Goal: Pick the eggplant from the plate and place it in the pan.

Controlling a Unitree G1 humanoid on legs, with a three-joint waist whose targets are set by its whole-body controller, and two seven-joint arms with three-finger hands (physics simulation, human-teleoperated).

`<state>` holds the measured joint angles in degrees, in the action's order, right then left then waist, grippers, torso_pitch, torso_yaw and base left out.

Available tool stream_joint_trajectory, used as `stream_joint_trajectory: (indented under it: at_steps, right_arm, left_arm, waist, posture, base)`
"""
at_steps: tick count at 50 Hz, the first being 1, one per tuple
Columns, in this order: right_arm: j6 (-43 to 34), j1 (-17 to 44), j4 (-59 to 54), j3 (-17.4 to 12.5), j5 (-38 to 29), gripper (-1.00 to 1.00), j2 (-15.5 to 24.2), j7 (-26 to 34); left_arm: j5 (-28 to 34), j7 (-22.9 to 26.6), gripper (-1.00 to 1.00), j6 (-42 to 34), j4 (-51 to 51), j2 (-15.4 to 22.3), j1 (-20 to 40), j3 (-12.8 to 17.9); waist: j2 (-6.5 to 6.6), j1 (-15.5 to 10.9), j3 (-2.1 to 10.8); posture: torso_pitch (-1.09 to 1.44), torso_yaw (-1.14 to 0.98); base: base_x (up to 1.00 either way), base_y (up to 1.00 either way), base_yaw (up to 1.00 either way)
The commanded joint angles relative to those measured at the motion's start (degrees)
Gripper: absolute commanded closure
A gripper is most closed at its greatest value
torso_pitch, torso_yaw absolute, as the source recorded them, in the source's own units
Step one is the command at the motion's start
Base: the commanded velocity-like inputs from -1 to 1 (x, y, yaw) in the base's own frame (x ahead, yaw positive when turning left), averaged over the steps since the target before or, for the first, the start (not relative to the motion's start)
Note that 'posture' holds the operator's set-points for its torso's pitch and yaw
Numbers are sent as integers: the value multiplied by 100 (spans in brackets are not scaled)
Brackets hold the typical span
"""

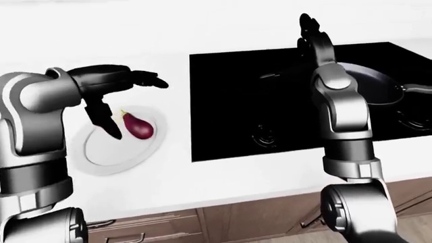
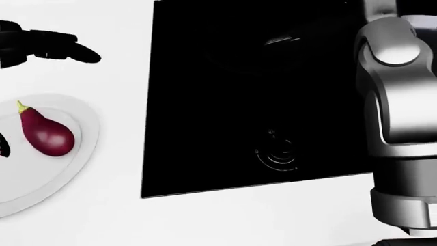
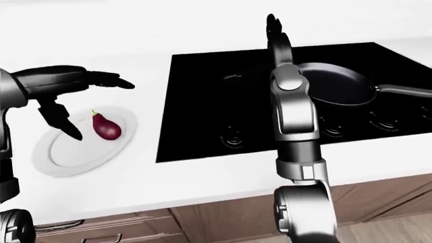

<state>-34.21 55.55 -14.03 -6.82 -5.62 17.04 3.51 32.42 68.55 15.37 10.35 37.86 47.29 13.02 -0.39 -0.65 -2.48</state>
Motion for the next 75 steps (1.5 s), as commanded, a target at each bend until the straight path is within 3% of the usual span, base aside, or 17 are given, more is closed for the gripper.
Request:
stream_joint_trajectory:
  at_steps: [1,9,15,25,31,38,44,49,53,60,63,64,65,66,75]
  right_arm:
    - [221,169,190,-25,-30,-100,28,-14]
    - [199,39,291,-66,-13,-100,35,34]
    - [285,-8,245,-63,-7,-100,20,24]
    - [361,-74,209,-42,-48,-100,7,11]
    - [333,-28,224,-30,-95,-100,-16,24]
    - [446,-186,235,-16,-122,-100,-57,29]
    - [412,-196,277,-32,-127,-100,-59,15]
    - [464,-186,227,-54,-131,-100,-38,10]
    - [474,-230,269,-50,-111,-100,-56,-3]
    - [568,-253,210,-59,-92,-100,-51,-26]
    - [556,-282,286,-60,-96,-100,-50,-35]
    - [551,-283,299,-64,-93,-100,-45,-37]
    - [563,-268,272,-68,-93,-100,-34,-38]
    - [552,-249,281,-77,-82,-100,-28,-39]
    - [639,-338,293,-85,-59,-100,-25,-96]
  left_arm:
    - [-149,-149,-55,41,-164,91,71,66]
    - [18,-395,-55,87,-39,-73,17,-93]
    - [168,-525,-52,37,263,-210,358,-225]
    - [250,-633,-51,264,360,-194,148,-182]
    - [250,-648,-31,260,316,-214,48,-158]
    - [322,-740,-29,290,395,-268,65,-212]
    - [347,-771,-16,301,487,-245,159,-207]
    - [441,-887,11,360,529,-324,143,-271]
    - [516,-986,-4,379,531,-376,75,-270]
    - [649,-1156,5,490,674,-422,-17,-289]
    - [678,-1193,14,520,692,-391,-60,-261]
    - [689,-1235,28,539,767,-390,-64,-263]
    - [698,-1280,84,589,830,-375,-70,-264]
    - [711,-1293,100,593,854,-365,-65,-264]
    - [710,-1393,99,636,950,-344,-108,-248]
  waist:
    - [7,6,150]
    - [9,-6,150]
    - [16,8,162]
    - [24,17,205]
    - [18,7,236]
    - [-15,-16,252]
    - [-9,-27,269]
    - [-2,-24,278]
    - [-1,-23,285]
    - [13,-25,287]
    - [23,-28,287]
    - [28,-26,284]
    - [31,-22,281]
    - [32,-20,280]
    - [30,16,283]
  posture:
    - [0,0]
    - [0,0]
    - [0,0]
    - [0,0]
    - [0,0]
    - [0,0]
    - [0,0]
    - [0,0]
    - [0,0]
    - [0,0]
    - [0,0]
    - [0,0]
    - [0,0]
    - [0,0]
    - [0,0]
  base:
    - [0,0,0]
    - [0,0,0]
    - [0,0,0]
    - [0,0,0]
    - [0,0,0]
    - [0,0,0]
    - [0,0,0]
    - [0,0,0]
    - [0,0,0]
    - [0,0,0]
    - [0,0,0]
    - [0,0,0]
    - [0,0,0]
    - [0,0,0]
    - [0,0,0]
